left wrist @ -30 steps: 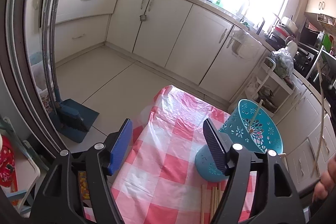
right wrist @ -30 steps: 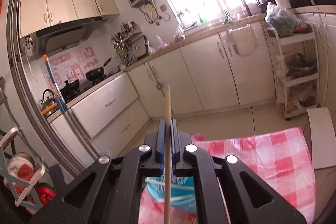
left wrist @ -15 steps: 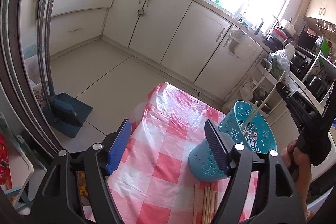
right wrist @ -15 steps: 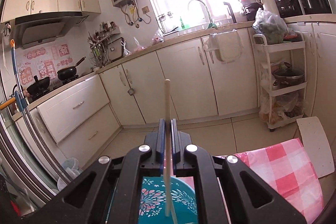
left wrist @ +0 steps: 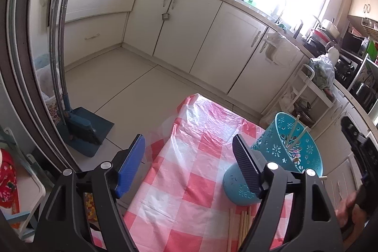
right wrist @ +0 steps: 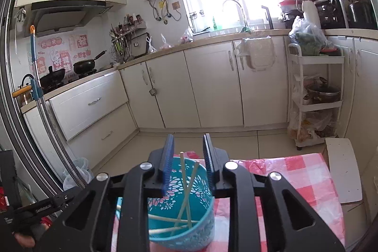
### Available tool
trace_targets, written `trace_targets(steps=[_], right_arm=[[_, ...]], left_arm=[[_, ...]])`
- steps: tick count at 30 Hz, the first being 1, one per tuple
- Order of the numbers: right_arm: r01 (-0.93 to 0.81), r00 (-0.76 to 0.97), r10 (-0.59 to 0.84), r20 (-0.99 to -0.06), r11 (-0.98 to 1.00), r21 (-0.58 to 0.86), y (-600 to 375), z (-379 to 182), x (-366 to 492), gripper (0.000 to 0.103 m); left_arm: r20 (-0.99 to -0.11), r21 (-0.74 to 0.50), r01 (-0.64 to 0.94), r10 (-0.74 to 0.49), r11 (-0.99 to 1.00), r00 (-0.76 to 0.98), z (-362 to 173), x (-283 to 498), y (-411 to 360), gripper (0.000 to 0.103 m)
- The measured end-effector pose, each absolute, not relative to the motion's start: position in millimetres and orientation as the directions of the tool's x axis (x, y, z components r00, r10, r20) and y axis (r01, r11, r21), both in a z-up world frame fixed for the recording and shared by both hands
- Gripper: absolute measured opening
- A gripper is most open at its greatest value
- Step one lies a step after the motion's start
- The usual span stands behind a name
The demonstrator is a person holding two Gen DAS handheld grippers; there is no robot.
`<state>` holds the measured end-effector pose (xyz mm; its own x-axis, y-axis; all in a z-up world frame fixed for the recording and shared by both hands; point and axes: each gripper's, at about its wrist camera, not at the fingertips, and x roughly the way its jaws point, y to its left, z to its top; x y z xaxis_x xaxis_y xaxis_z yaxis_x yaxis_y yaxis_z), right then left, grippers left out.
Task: Organize utensils
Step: 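Lift the stick with the right tool and drop it into the basket, then move the open right tool back over the remaining sticks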
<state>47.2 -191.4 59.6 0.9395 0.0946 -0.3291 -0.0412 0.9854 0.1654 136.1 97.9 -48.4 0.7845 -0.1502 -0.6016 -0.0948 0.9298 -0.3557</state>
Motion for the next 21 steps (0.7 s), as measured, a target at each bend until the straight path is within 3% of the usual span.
trace_targets(steps=[5, 13, 21], right_arm=[[0.043, 0.927, 0.028, -0.375, 0.983, 0.179, -213.9, 45.7, 0.0, 0.038], [0.161, 0.819, -0.023, -0.573, 0.968, 0.191, -222.5, -25.1, -39.2, 0.042], [0.118, 0.763, 0.004, -0.647, 0.982, 0.145, -193.8, -56.5, -50.1, 0.045]], left_arm=[[-0.604, -0.329, -0.111, -0.119, 0.938, 0.788, -50.0, 133.3, 99.2, 0.074], [-0.603, -0.303, -0.084, -0.122, 0.949, 0.789, -46.3, 120.8, 99.0, 0.078], [-0.619, -0.278, -0.043, -0.145, 0.96, 0.772, -51.8, 91.4, 99.4, 0.083]])
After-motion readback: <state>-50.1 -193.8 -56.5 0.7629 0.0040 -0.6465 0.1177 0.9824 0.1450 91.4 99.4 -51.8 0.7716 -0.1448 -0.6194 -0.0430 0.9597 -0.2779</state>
